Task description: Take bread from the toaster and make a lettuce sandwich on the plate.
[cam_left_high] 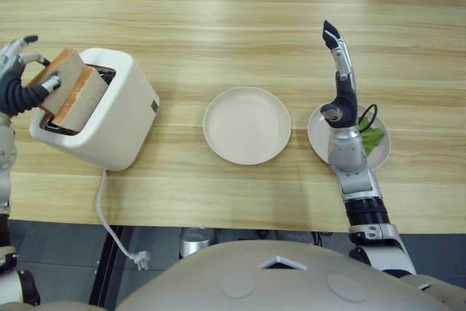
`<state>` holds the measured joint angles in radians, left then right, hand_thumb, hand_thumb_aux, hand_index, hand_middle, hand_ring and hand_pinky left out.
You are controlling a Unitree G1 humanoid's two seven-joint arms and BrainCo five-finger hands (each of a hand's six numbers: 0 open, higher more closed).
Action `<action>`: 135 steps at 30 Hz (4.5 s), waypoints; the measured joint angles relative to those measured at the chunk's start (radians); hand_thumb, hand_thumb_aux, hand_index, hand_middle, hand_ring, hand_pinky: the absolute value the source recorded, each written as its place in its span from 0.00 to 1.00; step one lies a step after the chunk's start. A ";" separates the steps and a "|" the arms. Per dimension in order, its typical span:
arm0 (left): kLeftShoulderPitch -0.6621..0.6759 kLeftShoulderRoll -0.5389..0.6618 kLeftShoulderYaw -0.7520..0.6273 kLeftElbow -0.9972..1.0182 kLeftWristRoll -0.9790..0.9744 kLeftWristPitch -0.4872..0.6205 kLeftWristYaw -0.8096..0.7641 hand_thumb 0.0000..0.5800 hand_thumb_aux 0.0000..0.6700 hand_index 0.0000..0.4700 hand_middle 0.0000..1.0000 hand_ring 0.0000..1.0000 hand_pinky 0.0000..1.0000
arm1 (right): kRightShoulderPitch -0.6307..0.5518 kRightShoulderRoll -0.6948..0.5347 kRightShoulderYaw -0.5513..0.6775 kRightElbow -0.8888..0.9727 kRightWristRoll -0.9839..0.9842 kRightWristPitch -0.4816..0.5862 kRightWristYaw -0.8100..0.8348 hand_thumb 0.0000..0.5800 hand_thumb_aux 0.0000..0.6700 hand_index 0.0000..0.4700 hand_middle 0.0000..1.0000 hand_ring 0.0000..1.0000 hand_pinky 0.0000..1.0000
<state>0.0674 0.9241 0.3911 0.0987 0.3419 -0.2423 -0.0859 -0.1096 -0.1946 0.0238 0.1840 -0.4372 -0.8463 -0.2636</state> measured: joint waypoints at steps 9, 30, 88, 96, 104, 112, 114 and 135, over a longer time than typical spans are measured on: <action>-0.320 0.006 -0.036 -0.164 -0.136 0.098 -0.161 1.00 1.00 0.98 1.00 1.00 1.00 | -0.009 -0.006 0.001 0.003 0.021 0.000 0.010 0.00 0.00 0.00 0.00 0.00 0.00; -0.511 -0.551 -0.651 -0.126 -0.398 0.298 -0.497 1.00 1.00 0.98 1.00 1.00 1.00 | -0.072 -0.766 0.026 0.410 -0.406 0.122 -0.046 0.07 0.04 0.03 0.00 0.00 0.00; -0.851 -0.575 -0.762 0.957 0.053 -0.339 -0.394 0.00 0.00 0.00 0.00 0.00 0.00 | -0.213 -0.781 0.380 0.438 -0.398 0.032 -0.396 1.00 1.00 0.98 0.00 0.00 0.00; -0.876 -0.554 -0.689 0.827 -0.004 -0.343 -0.386 0.00 0.00 0.00 0.00 0.00 0.00 | -0.208 -0.657 0.353 0.231 -0.364 0.032 -0.229 1.00 1.00 0.98 0.00 0.00 0.00; -0.864 -0.498 -0.667 0.694 0.029 -0.245 -0.331 0.00 0.00 0.00 0.00 0.00 0.00 | -0.341 -0.487 0.433 0.285 -0.429 0.002 -0.149 1.00 1.00 0.98 0.00 0.00 0.00; -0.725 -0.372 -0.669 0.478 0.151 -0.093 -0.303 0.00 0.00 0.00 0.00 0.00 0.00 | -0.449 -0.372 0.538 0.441 -0.527 -0.029 -0.152 1.00 1.00 0.98 0.00 0.00 0.00; -0.678 -0.337 -0.661 0.402 0.158 -0.058 -0.306 0.00 0.00 0.00 0.00 0.00 0.00 | -0.470 -0.350 0.552 0.469 -0.541 -0.031 -0.161 1.00 1.00 0.98 0.00 0.00 0.00; -0.122 -0.109 -0.165 -0.164 0.022 0.185 -0.292 0.00 0.00 0.00 0.00 0.00 0.00 | -0.595 -0.187 0.685 0.717 -0.621 -0.002 -0.292 0.00 0.00 0.00 0.00 0.00 0.00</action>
<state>-0.0549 0.8153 0.2259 -0.0655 0.3641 -0.0570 -0.3775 -0.7043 -0.3817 0.7089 0.9008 -1.0579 -0.8479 -0.5558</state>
